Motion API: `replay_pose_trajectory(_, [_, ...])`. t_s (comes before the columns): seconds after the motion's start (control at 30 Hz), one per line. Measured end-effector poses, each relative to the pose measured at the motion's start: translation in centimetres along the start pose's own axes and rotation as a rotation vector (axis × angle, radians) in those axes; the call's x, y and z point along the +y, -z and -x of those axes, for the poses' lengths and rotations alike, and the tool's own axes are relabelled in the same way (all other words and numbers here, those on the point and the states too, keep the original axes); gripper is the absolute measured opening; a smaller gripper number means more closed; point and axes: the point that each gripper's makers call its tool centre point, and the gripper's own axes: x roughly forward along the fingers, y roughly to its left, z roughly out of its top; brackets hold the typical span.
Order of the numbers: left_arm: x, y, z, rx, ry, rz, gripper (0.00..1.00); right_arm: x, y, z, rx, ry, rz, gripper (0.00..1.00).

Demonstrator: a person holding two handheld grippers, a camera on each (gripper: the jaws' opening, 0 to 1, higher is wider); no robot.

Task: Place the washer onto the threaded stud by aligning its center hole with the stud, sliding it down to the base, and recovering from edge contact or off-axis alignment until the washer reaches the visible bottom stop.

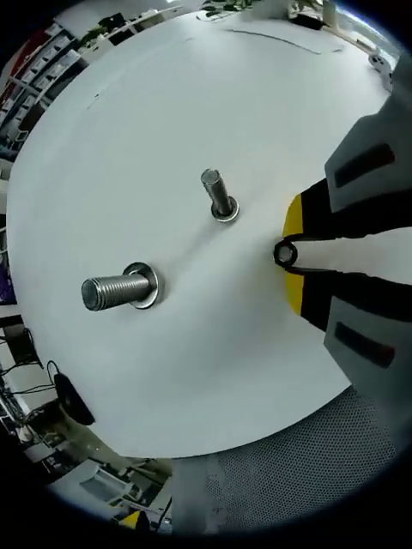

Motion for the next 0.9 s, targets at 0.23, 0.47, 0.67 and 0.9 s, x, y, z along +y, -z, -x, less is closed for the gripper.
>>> replay_pose_trajectory(0.23, [-0.16, -0.06, -0.04, 0.001, 0.008, -0.007, 0.44, 0.24, -0.45, -0.26, 0.096, 0.019, 0.08, 0.15])
replay_pose_trajectory(0.47, [-0.49, -0.04, -0.18, 0.004, 0.025, -0.012, 0.44, 0.15, -0.19, -0.07, 0.069, 0.023, 0.038, 0.15])
replay_pose_trajectory(0.67, [-0.56, 0.05, -0.16, 0.006, 0.028, -0.01, 0.44, 0.13, -0.1, -0.03, 0.043, 0.02, -0.002, 0.15])
replay_pose_trajectory(0.9, [-0.52, 0.18, -0.18, 0.012, 0.025, -0.008, 0.44, -0.11, -0.17, -0.07, -0.061, 0.011, -0.073, 0.15])
